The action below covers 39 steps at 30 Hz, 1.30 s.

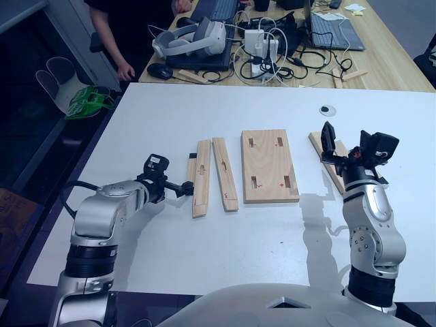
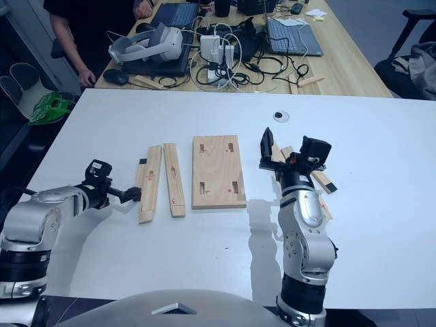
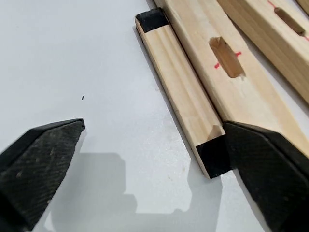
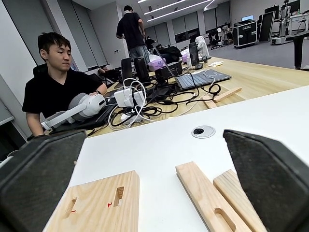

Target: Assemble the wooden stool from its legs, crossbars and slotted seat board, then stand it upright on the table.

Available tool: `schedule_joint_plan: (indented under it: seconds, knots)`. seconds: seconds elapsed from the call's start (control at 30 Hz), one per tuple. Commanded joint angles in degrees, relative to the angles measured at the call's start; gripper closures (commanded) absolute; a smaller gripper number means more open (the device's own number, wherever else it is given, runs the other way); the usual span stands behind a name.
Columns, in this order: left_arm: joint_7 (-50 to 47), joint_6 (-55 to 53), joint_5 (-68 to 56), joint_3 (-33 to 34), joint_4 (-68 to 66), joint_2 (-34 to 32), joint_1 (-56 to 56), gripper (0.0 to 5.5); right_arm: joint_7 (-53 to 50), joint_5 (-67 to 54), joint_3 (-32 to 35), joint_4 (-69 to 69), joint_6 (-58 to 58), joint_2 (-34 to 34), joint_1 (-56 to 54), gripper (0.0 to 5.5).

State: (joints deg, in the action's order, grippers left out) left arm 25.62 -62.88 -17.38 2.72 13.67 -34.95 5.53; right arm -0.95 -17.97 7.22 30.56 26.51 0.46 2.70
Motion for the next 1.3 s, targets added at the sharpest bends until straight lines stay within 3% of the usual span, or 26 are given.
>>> schedule_joint_plan:
  seconds: [0.03, 1.07, 1.3]
  knots:
    - [1.2, 0.3, 0.5, -1.7, -1.4, -1.4, 1.1, 0.12, -0.7, -0.6, 0.1, 0.0, 0.8, 0.4, -0.6, 0.10]
    - [6.3, 6.2, 4.4, -7.5, -9.1, -6.6, 3.0, 0.12, -3.2, -2.5, 0.0, 0.8, 3.5, 1.9, -2.9, 0.10]
    - [4.9, 8.2, 5.2, -4.4, -11.2, -7.6, 4.0, 0.12, -3.6, -2.5, -0.1, 1.7, 3.9, 2.2, -2.2, 0.10]
